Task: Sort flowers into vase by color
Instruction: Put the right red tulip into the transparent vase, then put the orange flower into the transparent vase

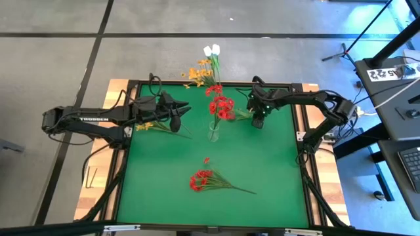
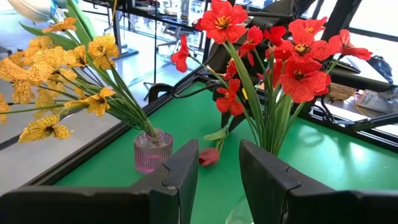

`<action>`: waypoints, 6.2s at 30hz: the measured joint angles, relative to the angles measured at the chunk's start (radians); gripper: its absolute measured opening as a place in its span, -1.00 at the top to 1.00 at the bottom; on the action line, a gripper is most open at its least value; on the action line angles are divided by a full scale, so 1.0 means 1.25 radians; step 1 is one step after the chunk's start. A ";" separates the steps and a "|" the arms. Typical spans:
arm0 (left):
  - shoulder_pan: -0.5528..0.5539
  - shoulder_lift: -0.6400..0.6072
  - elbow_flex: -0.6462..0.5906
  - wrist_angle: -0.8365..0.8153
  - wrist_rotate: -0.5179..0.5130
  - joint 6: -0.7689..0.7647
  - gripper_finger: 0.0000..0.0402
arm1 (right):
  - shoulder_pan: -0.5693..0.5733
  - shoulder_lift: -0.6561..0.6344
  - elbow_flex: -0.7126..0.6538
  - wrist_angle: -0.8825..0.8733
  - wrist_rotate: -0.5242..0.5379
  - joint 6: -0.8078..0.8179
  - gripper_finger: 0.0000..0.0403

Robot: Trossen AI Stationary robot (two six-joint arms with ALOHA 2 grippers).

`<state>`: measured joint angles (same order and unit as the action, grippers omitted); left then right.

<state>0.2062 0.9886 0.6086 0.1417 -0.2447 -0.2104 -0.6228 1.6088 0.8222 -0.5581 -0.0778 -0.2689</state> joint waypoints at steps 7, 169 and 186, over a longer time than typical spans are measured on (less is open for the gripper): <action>0.000 0.000 0.000 0.000 0.000 0.000 0.44 | 0.001 0.000 0.017 -0.015 -0.010 0.041 0.93; -0.025 0.000 0.000 -0.065 -0.056 -0.061 0.44 | 0.856 -0.319 -0.116 0.312 0.172 0.553 -0.29; -0.026 0.000 0.000 -0.070 -0.055 -0.082 0.44 | 0.888 0.090 0.033 0.442 0.079 0.594 -0.32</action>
<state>0.1741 0.9890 0.6090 0.0538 -0.3134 -0.3128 0.4878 1.7208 0.8635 -0.0055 0.0206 0.4739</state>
